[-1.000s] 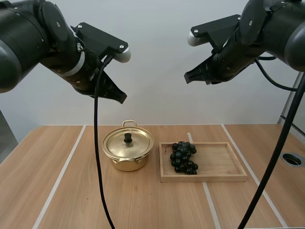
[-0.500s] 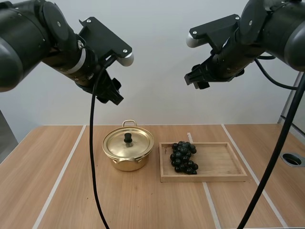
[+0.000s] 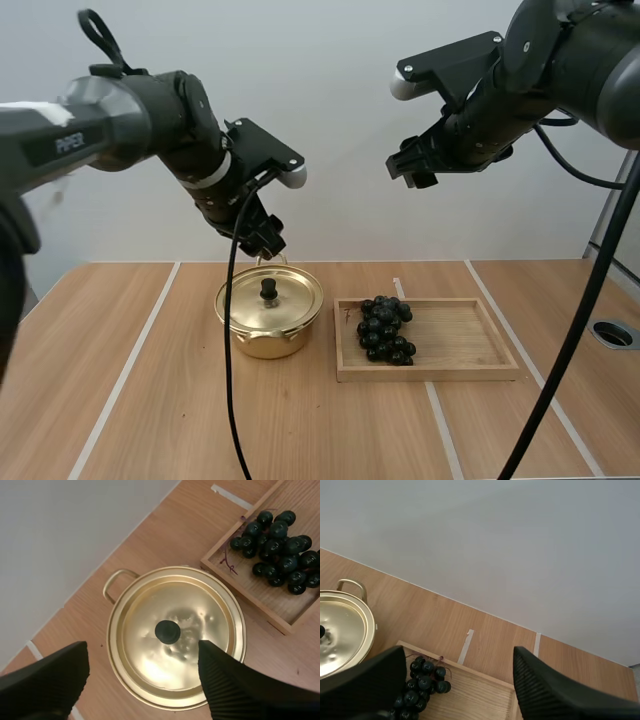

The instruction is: Open the pot, put the grape inside, and close it

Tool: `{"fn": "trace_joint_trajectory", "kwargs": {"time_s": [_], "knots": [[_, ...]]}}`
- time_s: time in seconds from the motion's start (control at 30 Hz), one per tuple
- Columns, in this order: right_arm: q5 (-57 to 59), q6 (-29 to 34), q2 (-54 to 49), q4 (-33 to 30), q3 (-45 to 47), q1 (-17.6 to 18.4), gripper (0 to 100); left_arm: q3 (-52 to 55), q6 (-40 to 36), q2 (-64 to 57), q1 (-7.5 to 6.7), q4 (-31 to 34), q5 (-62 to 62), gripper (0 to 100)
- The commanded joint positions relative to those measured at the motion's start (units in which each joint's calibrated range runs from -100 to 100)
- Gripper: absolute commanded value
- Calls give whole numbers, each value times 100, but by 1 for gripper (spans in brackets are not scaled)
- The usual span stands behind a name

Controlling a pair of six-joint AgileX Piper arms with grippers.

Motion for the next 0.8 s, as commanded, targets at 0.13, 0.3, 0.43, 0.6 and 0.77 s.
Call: {"fn": "trace_joint_trajectory", "kwargs": {"time_s": [0.13, 0.3, 0.43, 0.6, 0.77], "knots": [[-16, -51, -50, 85, -41, 3, 100, -53, -245, 716, -22, -235, -82, 100], [-16, -51, -50, 85, -41, 3, 100, -53, -225, 1026, -22, -570, -287, 100], [-16, -51, -50, 85, -41, 3, 100, -53, -212, 1189, -22, -558, -400, 100], [-16, -51, -50, 97, -41, 3, 100, -53, -212, 1394, -22, -521, -576, 100], [-16, -51, -50, 152, -41, 3, 100, -53, -212, 1668, -22, -521, -936, 100]]}}
